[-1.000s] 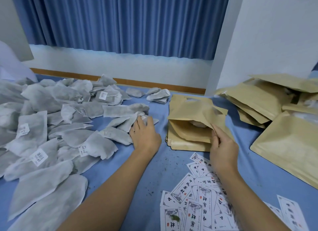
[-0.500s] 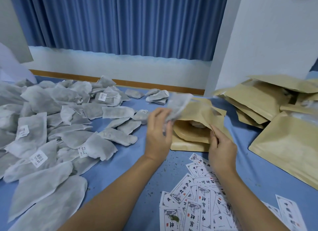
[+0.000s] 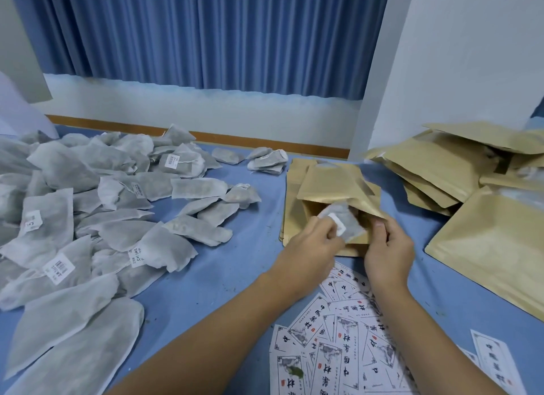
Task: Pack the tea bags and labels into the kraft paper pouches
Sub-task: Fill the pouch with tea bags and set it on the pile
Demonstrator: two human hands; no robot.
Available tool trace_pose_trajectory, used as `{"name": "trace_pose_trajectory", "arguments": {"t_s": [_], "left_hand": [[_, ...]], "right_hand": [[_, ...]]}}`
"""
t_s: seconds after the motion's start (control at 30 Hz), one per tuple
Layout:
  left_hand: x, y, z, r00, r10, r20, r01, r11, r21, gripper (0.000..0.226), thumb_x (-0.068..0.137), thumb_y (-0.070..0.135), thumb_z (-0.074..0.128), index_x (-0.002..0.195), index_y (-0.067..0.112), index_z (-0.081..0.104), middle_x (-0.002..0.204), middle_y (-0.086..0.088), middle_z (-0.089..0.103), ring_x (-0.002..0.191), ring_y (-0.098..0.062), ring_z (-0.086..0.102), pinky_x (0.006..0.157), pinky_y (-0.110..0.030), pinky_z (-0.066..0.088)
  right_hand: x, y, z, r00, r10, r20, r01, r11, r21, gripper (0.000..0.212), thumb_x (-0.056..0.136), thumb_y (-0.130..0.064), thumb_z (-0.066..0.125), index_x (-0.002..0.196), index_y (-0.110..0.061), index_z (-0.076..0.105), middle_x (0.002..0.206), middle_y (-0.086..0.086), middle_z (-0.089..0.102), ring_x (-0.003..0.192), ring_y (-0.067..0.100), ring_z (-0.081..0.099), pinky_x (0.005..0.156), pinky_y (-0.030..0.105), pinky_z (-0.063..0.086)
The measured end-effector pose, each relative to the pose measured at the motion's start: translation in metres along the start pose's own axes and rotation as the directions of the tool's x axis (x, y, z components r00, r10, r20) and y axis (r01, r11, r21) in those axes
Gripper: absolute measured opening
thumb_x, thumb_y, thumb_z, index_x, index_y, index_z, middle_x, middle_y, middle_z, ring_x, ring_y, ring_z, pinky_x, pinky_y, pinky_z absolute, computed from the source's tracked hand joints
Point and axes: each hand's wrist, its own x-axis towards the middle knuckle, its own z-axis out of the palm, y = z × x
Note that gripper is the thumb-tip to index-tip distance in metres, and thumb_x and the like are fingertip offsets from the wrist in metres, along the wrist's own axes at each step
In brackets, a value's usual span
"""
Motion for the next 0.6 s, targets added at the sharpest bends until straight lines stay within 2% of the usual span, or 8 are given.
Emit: {"name": "trace_pose_trajectory", "arguments": {"t_s": [0.07,0.17,0.27,0.37,0.43,0.5,0.53,0.6], "left_hand": [[0.004,-0.006,0.005,0.976,-0.205,0.069,0.206,0.978,-0.017,0.023,0.085,-0.004,0.051,0.100,0.004,0.066,0.114,-0.010,0.047,0.103,-0.026,0.043,0.078,-0.045,0.049],[0.017,-0.010,0.006,0.951,-0.307,0.035,0.308,0.939,-0.152,0.033,0.088,-0.002,0.050,0.112,0.011,0.069,0.121,-0.007,0.048,0.109,-0.024,0.046,0.092,-0.037,0.046],[0.037,-0.015,0.012,0.907,-0.408,0.100,0.420,0.885,-0.200,0.045,0.092,0.002,0.050,0.132,0.018,0.060,0.134,-0.008,0.057,0.121,-0.027,0.053,0.103,-0.037,0.043],[0.058,-0.020,0.013,0.711,-0.670,0.215,0.681,0.731,0.027,0.039,0.100,0.016,0.048,0.138,0.010,0.051,0.139,-0.015,0.053,0.121,-0.024,0.052,0.105,-0.034,0.039],[0.070,-0.023,0.004,0.718,-0.643,0.267,0.644,0.759,0.093,0.022,0.103,0.022,0.042,0.117,0.014,0.058,0.128,-0.014,0.056,0.114,-0.025,0.051,0.098,-0.032,0.038],[0.086,-0.025,-0.003,0.693,-0.662,0.285,0.672,0.736,0.078,0.024,0.105,0.022,0.035,0.081,0.022,0.039,0.103,-0.004,0.046,0.101,-0.023,0.045,0.089,-0.026,0.031],[0.090,-0.023,-0.007,0.658,-0.689,0.305,0.694,0.711,0.109,0.031,0.104,0.022,0.033,0.074,0.022,0.029,0.095,-0.001,0.038,0.100,-0.023,0.043,0.086,-0.024,0.027],[0.090,-0.024,0.001,0.628,-0.690,0.361,0.701,0.702,0.122,0.024,0.104,0.022,0.035,0.080,0.020,0.038,0.091,0.001,0.035,0.108,-0.023,0.045,0.086,-0.024,0.027]], "right_hand": [[-0.003,-0.005,0.001,0.999,-0.035,0.031,0.035,0.999,0.019,0.030,0.103,-0.013,0.048,0.123,-0.018,0.071,0.099,-0.013,0.068,0.091,0.008,0.057,0.082,0.026,0.045],[-0.010,-0.012,0.003,0.990,-0.132,0.047,0.132,0.991,0.006,0.037,0.101,-0.006,0.051,0.130,-0.021,0.068,0.100,-0.034,0.062,0.087,-0.013,0.057,0.075,0.002,0.039],[-0.017,-0.018,0.004,0.968,-0.230,0.102,0.229,0.973,0.025,0.044,0.098,-0.001,0.054,0.131,-0.028,0.067,0.106,-0.030,0.065,0.082,-0.015,0.057,0.073,0.002,0.040],[-0.021,-0.021,0.006,0.941,-0.305,0.150,0.302,0.952,0.046,0.050,0.095,0.005,0.055,0.132,-0.027,0.066,0.106,-0.029,0.065,0.086,-0.016,0.058,0.077,0.004,0.041],[-0.025,-0.022,0.008,0.931,-0.336,0.142,0.330,0.942,0.064,0.050,0.094,0.005,0.054,0.132,-0.026,0.066,0.079,-0.015,0.064,0.066,-0.005,0.052,0.063,0.007,0.037],[-0.028,-0.025,0.010,0.922,-0.364,0.136,0.357,0.931,0.071,0.049,0.092,0.000,0.051,0.133,-0.024,0.066,0.063,-0.012,0.046,0.056,0.002,0.040,0.054,0.008,0.030],[-0.029,-0.027,0.011,0.920,-0.369,0.133,0.362,0.929,0.073,0.049,0.091,-0.001,0.049,0.133,-0.022,0.066,0.061,-0.015,0.043,0.055,0.002,0.039,0.054,0.007,0.029],[-0.030,-0.027,0.011,0.918,-0.375,0.132,0.367,0.927,0.081,0.048,0.091,-0.002,0.049,0.132,-0.019,0.066,0.069,-0.024,0.049,0.059,-0.002,0.045,0.059,0.005,0.031]]}}
